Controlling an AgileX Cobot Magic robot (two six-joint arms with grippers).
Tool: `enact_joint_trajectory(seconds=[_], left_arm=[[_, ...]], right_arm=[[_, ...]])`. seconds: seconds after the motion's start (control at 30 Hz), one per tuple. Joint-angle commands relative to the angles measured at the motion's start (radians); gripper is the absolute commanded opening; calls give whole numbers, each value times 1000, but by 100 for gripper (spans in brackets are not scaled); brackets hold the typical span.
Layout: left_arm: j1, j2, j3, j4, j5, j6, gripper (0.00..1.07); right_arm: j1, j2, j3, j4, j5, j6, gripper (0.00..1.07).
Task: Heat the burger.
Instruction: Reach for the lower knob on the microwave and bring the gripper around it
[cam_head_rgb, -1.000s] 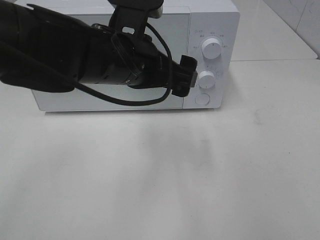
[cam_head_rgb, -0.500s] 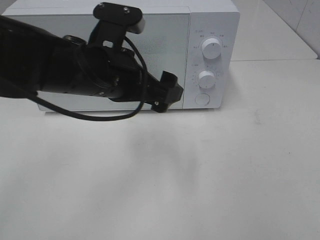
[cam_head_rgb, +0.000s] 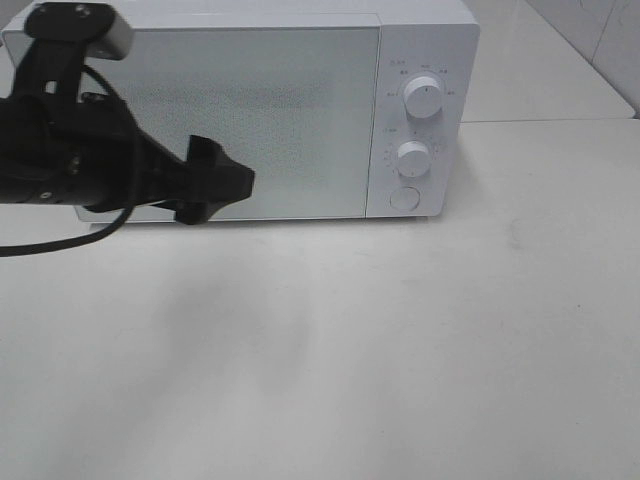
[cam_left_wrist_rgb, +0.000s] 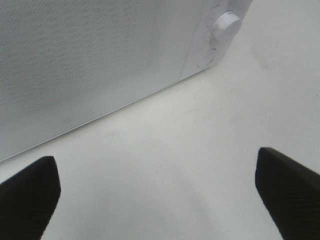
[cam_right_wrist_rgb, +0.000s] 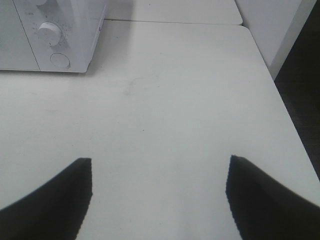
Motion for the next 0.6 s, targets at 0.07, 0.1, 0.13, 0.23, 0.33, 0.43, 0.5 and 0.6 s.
enact_joint_trajectory(seconds=[0.07,0.1,0.13,0.23,0.33,0.43,0.5,0.6], left_arm=[[104,-96,76,62,129,-30,99],[104,-96,76,62,129,-30,99],[126,-110,88,95,145,-60,99],[183,-139,108,245,191,-202,99],[239,-167,109,532,272,-451,99],[311,-211,109,955,398,-860,99],[322,-222,109,1037,422,-939,99],[354,-274,109,1279,504,-1180,99]], right_arm=[[-4,-27,1,-1,0,7,74],[-4,-27,1,-1,0,7,74],[-4,-27,1,-1,0,7,74],[-4,-27,1,-1,0,7,74],[-4,-27,1,-1,0,7,74],[-4,-27,1,-1,0,7,74],[-4,-27,1,-1,0,7,74],[-4,-27,1,-1,0,7,74]])
